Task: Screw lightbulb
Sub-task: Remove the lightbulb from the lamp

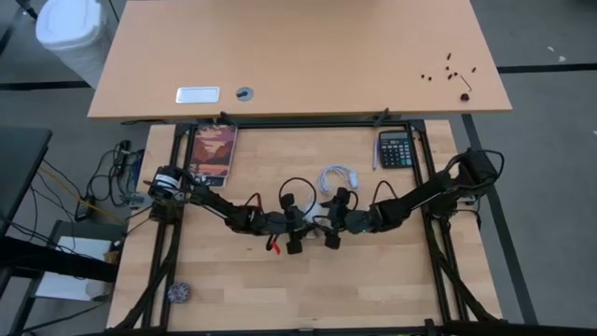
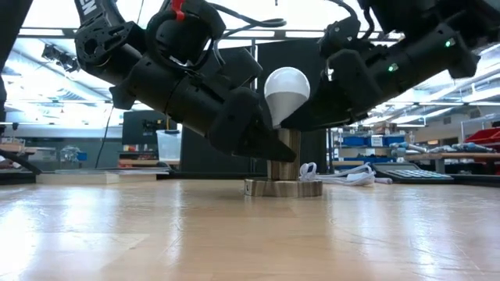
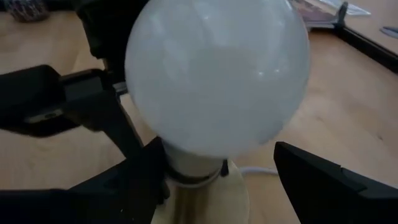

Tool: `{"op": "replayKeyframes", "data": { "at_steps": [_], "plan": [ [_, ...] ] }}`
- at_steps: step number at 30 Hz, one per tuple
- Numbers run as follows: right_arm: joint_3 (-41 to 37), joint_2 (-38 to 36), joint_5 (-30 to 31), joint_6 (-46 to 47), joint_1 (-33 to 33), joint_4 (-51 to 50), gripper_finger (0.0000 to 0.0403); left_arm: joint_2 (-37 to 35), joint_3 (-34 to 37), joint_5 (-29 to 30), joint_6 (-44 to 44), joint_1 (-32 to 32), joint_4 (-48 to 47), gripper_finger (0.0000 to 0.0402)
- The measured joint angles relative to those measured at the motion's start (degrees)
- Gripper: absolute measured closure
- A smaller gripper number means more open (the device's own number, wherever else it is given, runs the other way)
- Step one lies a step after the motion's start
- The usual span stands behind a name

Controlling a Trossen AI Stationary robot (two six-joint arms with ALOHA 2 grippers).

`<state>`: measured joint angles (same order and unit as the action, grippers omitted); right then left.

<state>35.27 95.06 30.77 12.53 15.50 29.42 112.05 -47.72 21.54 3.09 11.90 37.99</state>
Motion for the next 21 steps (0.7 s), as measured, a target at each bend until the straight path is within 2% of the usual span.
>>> {"op": "replayKeyframes", "data": {
  "at_steps": [3,9,15,21],
  "plan": [
    [-0.33,-2.20,2.23,-0.11,1.18,-3.59,0.0096,-0.01,0.03,0.08,0.00,0.00,-0.04,0.0208],
    [-0.46,-4.04,2.58,-2.41,2.95,-5.30,0.0096,-0.02,0.07,0.02,-0.70,0.11,-0.09,0.0208],
    [-0.48,-2.59,-6.39,0.22,0.84,-1.72,0.0096,-0.02,0.07,0.02,-0.96,0.11,0.11,0.0208],
    [-0.48,-1.37,-7.62,-2.38,-0.96,6.41,0.0096,-0.02,0.10,-0.02,-1.03,0.11,0.87,0.0208]
  ]
}}
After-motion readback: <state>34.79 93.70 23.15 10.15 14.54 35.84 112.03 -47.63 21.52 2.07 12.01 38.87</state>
